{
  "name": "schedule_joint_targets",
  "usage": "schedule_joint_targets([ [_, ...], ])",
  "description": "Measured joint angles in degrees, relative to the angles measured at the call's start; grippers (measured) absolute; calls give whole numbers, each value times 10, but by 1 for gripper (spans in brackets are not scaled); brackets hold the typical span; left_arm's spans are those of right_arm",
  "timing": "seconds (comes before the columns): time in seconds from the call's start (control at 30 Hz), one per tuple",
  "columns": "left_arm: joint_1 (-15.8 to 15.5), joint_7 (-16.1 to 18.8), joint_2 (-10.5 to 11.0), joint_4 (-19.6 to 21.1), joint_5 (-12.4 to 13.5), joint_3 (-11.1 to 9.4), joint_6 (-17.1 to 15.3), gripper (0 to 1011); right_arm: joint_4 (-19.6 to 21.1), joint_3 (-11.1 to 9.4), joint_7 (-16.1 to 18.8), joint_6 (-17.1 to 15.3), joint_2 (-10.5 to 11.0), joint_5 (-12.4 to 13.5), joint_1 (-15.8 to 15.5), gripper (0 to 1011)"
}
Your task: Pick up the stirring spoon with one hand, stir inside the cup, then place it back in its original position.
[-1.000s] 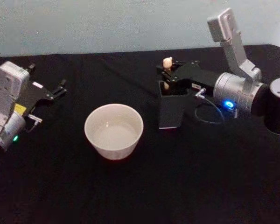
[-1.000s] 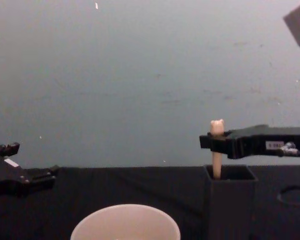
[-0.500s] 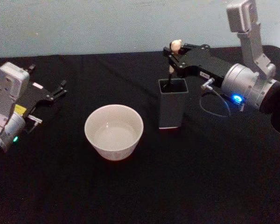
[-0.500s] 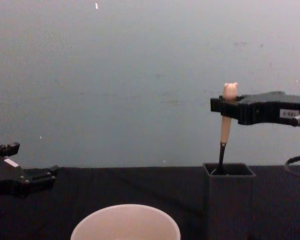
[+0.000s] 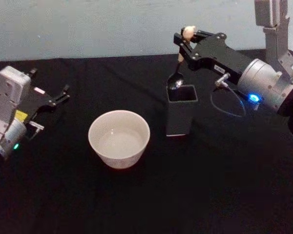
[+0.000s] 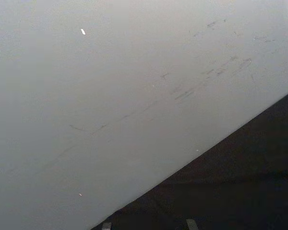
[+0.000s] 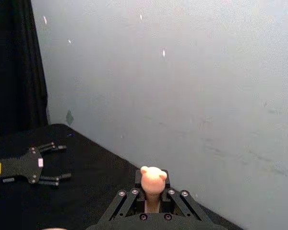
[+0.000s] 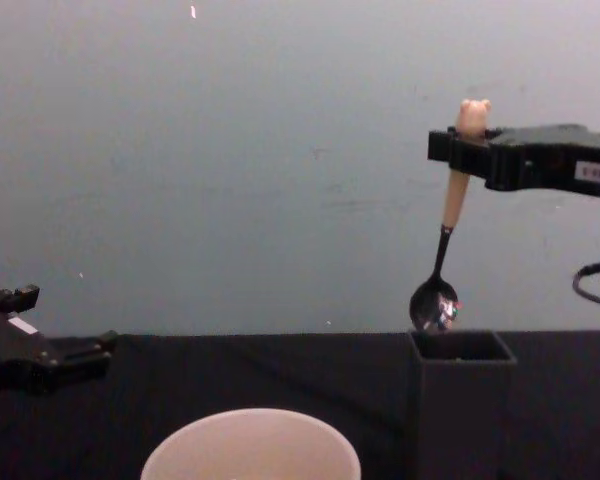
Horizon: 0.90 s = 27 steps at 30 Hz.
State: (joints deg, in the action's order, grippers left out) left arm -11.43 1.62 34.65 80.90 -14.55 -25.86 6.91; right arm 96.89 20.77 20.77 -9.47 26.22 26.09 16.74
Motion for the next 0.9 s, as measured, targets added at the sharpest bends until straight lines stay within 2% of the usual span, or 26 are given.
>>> schedule_joint_targets([
  [0.33,0,0,0,0,0,0,0,1001,4,12,10,26,-15,-5,5,171],
  [0.7,0,0,0,0,0,0,0,1001,-4,50,34,37,-31,-14,9,170],
  [0.9,0,0,0,0,0,0,0,1001,-18,72,46,58,-38,-25,3,171],
])
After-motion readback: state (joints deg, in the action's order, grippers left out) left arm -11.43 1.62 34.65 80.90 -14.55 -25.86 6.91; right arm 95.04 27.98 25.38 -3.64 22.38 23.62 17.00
